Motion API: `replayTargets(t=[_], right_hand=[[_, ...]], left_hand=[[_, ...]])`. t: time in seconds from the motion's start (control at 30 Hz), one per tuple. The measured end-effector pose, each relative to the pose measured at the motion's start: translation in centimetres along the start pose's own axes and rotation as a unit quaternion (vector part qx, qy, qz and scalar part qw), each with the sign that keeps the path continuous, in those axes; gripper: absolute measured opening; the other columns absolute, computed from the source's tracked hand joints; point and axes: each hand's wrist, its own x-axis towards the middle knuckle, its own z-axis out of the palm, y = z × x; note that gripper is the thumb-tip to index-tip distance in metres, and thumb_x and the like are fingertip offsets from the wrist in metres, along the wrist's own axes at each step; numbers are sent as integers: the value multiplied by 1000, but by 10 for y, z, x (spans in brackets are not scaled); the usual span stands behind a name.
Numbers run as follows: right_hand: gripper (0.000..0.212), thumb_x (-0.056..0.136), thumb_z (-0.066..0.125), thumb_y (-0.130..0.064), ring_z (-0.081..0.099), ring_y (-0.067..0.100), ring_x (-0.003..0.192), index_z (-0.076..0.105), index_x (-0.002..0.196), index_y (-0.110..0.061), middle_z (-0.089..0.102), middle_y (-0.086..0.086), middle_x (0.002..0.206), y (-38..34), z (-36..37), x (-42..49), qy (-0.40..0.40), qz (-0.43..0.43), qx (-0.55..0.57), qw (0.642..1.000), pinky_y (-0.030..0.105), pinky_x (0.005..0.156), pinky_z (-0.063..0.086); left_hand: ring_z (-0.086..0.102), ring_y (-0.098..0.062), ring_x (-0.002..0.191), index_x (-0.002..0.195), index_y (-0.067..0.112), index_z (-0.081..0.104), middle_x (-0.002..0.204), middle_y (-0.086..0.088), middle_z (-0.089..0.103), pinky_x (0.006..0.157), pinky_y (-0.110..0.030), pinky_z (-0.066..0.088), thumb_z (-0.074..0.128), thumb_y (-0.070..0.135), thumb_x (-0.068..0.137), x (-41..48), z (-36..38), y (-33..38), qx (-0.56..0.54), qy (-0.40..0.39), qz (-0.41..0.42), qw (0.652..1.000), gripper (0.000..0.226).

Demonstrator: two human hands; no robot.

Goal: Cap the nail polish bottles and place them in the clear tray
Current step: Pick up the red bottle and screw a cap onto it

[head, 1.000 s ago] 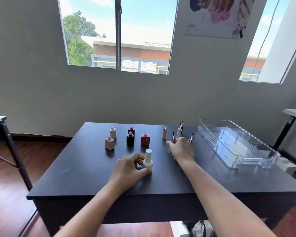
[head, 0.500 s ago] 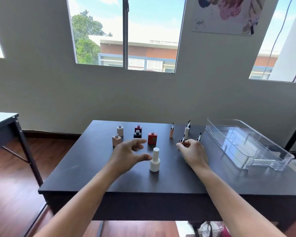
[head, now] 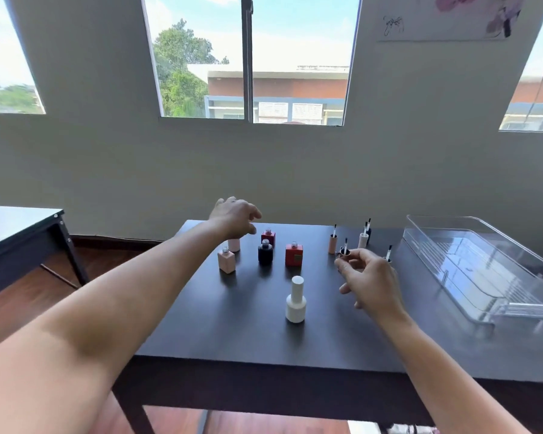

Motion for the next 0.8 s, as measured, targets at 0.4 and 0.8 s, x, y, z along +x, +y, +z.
replayTargets(t=[0.4, 0.8], right_hand=[[13, 90, 62, -35, 67, 4, 50, 55, 81, -41, 67, -18, 81, -5, 7, 17, -11, -17, -4, 1000, 38, 57, 58], [9, 91, 63, -25, 64, 17, 68, 61, 84, -30, 63, -16, 70, -9, 10, 19, 4, -14, 3, 1000, 49, 70, 59]], left_hand=[[50, -16, 119, 117, 36, 67, 116, 13, 67, 101, -38, 28, 69, 46, 84, 28, 35, -1, 32, -63, 26, 997, 35], [61, -20, 102, 87, 28, 69, 100, 3, 72, 93, -35, 45, 76, 42, 72, 25, 22, -9, -160, 20, -19, 987, 22]])
